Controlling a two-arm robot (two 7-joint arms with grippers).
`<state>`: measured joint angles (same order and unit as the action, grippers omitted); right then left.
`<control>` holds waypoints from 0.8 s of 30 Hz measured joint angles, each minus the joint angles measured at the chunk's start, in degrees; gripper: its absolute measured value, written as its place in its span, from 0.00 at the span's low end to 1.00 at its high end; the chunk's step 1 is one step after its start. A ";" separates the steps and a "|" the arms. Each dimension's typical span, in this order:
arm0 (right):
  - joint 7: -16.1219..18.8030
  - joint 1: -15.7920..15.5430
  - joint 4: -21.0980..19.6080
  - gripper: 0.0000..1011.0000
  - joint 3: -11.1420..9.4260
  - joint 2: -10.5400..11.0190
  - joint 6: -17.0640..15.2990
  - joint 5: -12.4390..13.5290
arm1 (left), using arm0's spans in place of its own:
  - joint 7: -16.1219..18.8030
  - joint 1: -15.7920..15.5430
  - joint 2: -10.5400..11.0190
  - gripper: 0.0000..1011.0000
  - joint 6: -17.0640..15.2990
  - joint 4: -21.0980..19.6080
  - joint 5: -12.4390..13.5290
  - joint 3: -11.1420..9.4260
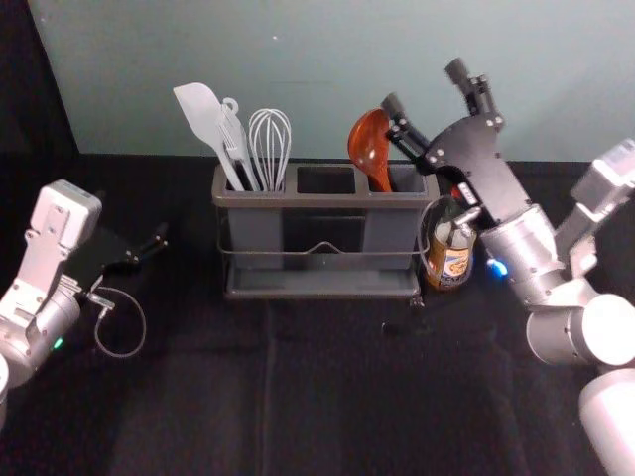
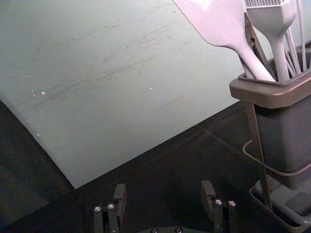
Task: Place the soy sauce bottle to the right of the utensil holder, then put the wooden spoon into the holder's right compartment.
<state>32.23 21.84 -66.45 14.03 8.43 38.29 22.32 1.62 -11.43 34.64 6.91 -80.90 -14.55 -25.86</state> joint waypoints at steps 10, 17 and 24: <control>0.72 -2.46 -0.78 0.99 -5.67 0.45 5.48 3.26 | 0.00 0.00 0.00 0.99 0.00 0.00 0.00 0.00; -0.45 -3.99 -0.82 0.99 -8.92 0.99 6.83 3.14 | 0.00 0.00 0.00 0.99 0.00 0.00 0.00 0.00; -4.18 -5.68 -0.85 0.99 -12.04 0.77 7.03 -0.43 | 0.00 0.00 0.00 0.99 0.00 0.00 0.00 0.00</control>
<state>28.05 16.16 -67.30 2.00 9.20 45.32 21.89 1.62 -11.43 34.65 6.91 -80.90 -14.55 -25.86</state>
